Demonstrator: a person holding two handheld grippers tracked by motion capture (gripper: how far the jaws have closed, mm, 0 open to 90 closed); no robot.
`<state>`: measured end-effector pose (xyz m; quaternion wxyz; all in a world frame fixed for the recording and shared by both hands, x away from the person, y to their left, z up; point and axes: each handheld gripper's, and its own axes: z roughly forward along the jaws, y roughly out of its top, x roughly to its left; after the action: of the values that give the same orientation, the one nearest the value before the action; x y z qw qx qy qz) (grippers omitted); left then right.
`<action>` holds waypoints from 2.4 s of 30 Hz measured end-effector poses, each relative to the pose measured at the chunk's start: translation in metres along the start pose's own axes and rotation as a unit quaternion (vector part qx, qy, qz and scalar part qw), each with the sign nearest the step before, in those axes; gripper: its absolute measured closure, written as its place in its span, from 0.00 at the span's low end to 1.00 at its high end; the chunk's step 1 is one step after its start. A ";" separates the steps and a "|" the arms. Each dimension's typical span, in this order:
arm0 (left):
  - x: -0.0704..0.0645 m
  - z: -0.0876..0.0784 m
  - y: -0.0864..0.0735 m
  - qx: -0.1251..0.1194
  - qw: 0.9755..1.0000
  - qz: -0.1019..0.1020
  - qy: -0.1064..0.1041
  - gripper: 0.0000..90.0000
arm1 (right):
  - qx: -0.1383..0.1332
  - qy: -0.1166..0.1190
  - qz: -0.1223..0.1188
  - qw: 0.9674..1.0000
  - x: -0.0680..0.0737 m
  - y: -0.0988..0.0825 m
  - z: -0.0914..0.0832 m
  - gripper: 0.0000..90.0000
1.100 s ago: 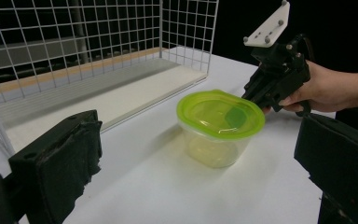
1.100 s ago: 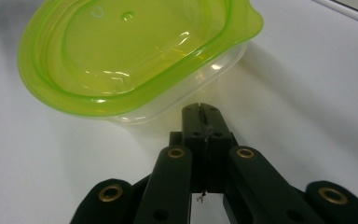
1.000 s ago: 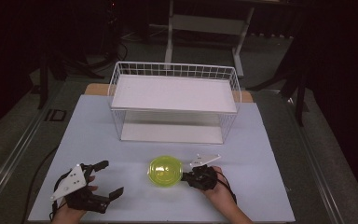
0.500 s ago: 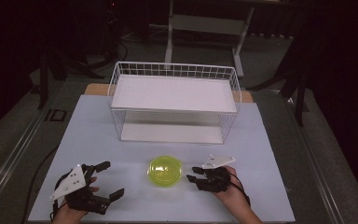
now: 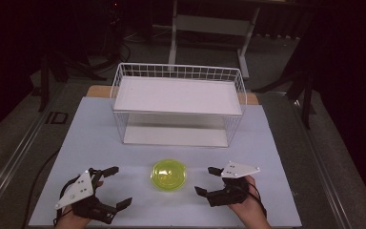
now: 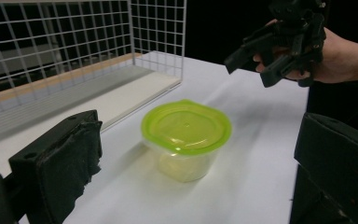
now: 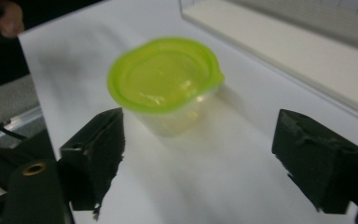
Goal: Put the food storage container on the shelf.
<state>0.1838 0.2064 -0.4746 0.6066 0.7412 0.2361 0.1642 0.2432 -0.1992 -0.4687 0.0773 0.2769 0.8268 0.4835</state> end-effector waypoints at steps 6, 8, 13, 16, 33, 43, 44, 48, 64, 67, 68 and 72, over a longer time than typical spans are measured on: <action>-0.004 0.005 0.010 0.013 1.000 0.000 -0.011 0.02 | -0.027 0.002 -0.008 1.000 0.008 0.010 -0.005 0.16; -0.004 0.006 0.014 0.013 1.000 -0.021 -0.017 0.02 | -0.028 -0.002 -0.015 0.999 0.009 0.013 -0.005 0.15; -0.001 0.010 0.025 0.025 0.999 -0.042 -0.019 0.02 | -0.025 -0.018 -0.032 0.999 0.012 0.020 -0.005 0.16; 0.001 0.013 0.028 0.026 0.998 -0.050 -0.020 0.02 | -0.033 -0.029 -0.045 0.998 0.013 0.025 -0.004 0.21; 0.017 0.058 0.041 0.068 0.994 -0.071 -0.038 0.02 | -0.043 -0.054 -0.037 0.997 0.008 0.043 0.020 0.17; 0.024 0.080 0.023 0.111 0.987 -0.109 -0.028 0.02 | -0.028 -0.041 0.016 0.999 -0.002 0.033 0.045 0.16; 0.025 0.082 0.020 0.113 0.987 -0.114 -0.025 0.02 | -0.025 -0.040 0.020 0.999 -0.003 0.032 0.047 0.16; 0.032 0.090 0.009 0.132 0.979 -0.153 -0.015 0.07 | -0.014 -0.035 0.036 0.999 -0.007 0.027 0.055 0.24; 0.037 0.096 -0.013 0.182 0.955 -0.232 0.014 0.43 | 0.018 -0.033 0.109 0.993 -0.013 0.008 0.069 0.43; 0.039 0.097 -0.015 0.181 0.951 -0.250 0.005 0.53 | 0.026 -0.029 0.116 0.993 -0.014 0.007 0.071 0.46; 0.039 0.097 -0.015 0.182 0.951 -0.249 0.009 0.54 | 0.027 -0.028 0.116 0.993 -0.014 0.006 0.072 0.46; 0.038 0.098 -0.015 0.187 0.949 -0.255 -0.003 0.62 | 0.033 -0.024 0.120 0.992 -0.013 0.006 0.074 0.51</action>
<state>0.2656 0.1488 -0.5114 0.4796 0.7566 0.4421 -0.0456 0.2854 -0.1481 -0.5040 0.0287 0.3881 0.8010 0.4550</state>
